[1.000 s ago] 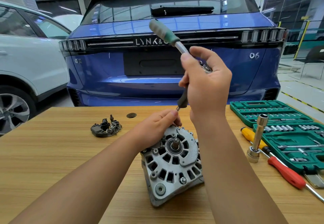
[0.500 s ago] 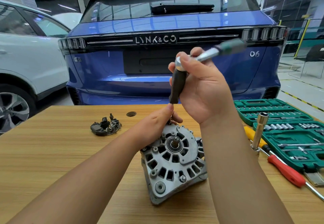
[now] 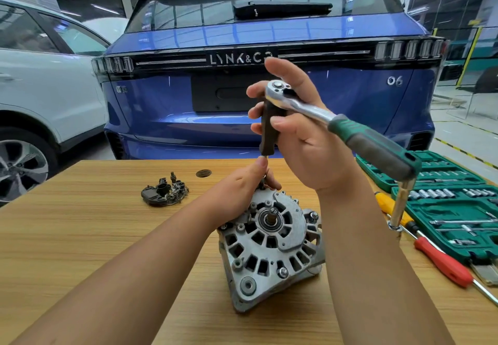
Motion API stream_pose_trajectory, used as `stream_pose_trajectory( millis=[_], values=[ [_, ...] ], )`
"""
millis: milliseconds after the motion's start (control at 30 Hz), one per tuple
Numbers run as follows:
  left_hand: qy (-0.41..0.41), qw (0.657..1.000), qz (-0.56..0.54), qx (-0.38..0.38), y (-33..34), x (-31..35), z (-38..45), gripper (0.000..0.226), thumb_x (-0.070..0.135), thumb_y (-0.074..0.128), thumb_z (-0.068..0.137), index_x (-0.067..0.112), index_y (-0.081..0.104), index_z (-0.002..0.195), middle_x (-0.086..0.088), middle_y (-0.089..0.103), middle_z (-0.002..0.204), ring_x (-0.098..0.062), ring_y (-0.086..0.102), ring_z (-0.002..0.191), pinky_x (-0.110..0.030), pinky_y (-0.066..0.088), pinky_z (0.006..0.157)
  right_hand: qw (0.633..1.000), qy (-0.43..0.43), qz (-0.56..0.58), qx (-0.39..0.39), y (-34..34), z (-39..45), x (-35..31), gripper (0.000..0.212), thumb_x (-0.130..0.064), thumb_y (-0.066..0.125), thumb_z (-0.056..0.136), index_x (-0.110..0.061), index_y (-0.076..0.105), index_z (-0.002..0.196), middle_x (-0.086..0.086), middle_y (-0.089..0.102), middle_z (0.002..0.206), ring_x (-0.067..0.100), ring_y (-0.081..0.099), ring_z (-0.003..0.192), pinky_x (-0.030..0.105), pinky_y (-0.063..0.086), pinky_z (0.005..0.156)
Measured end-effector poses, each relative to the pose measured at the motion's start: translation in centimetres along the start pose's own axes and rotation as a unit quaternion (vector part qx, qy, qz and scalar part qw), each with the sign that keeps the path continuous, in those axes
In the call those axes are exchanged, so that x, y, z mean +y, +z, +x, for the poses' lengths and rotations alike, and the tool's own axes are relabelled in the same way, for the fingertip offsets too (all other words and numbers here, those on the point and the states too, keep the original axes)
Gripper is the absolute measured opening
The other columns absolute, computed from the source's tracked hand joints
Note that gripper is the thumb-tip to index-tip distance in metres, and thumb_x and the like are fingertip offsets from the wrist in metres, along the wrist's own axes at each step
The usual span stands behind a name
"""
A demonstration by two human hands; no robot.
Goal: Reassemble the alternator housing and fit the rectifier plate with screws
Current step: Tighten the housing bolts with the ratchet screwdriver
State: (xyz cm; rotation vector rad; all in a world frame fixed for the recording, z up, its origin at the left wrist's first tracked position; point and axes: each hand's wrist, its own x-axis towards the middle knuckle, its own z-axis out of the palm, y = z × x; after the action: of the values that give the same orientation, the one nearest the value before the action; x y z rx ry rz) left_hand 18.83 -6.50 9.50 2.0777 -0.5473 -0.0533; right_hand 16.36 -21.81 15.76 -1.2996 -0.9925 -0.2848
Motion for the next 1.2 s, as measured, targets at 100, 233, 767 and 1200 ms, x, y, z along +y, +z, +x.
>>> stream_pose_trajectory(
  millis=[100,233,767,1200],
  values=[
    [-0.003,1.000,-0.004,0.001,0.0,0.1,0.0,0.074,0.067,0.018,0.095,0.018,0.072,0.104,0.004,0.070,0.106,-0.016,0.065,0.105,-0.047,0.046,0.106,0.993,0.003,0.112,-0.025,-0.4,0.0,0.4,0.060,0.003,0.050,0.084,-0.033,0.056,0.132,0.006,0.058,0.126,0.021,0.053,0.103,0.041,0.037,0.096],
    [-0.009,1.000,-0.010,0.001,0.1,0.1,0.0,0.072,0.066,0.018,0.095,0.019,0.071,0.104,0.003,0.072,0.109,-0.015,0.065,0.108,-0.046,0.046,0.106,0.965,0.044,0.259,-0.013,-0.7,0.5,0.7,0.040,-0.037,0.081,0.072,-0.033,0.077,0.112,0.002,0.069,0.120,0.020,0.060,0.102,0.034,0.041,0.092],
    [0.001,0.999,0.054,-0.003,0.1,0.0,0.1,0.036,0.042,0.020,0.112,0.047,0.054,0.101,0.029,0.052,0.100,0.036,0.044,0.084,0.008,0.031,0.076,0.931,-0.058,-0.205,0.298,3.4,0.9,0.5,0.015,-0.019,0.072,0.090,-0.022,0.064,0.103,-0.014,0.063,0.070,0.010,0.060,0.062,0.030,0.050,0.060],
    [0.023,0.998,0.066,0.004,0.0,-0.3,0.2,0.061,0.067,0.018,0.100,0.032,0.067,0.103,0.014,0.066,0.110,-0.001,0.059,0.109,-0.035,0.043,0.102,0.944,0.153,0.220,0.193,1.7,0.8,-2.2,0.017,-0.016,0.054,0.093,-0.007,0.060,0.107,0.013,0.075,0.089,0.017,0.055,0.072,0.023,0.047,0.070]
  ],
)
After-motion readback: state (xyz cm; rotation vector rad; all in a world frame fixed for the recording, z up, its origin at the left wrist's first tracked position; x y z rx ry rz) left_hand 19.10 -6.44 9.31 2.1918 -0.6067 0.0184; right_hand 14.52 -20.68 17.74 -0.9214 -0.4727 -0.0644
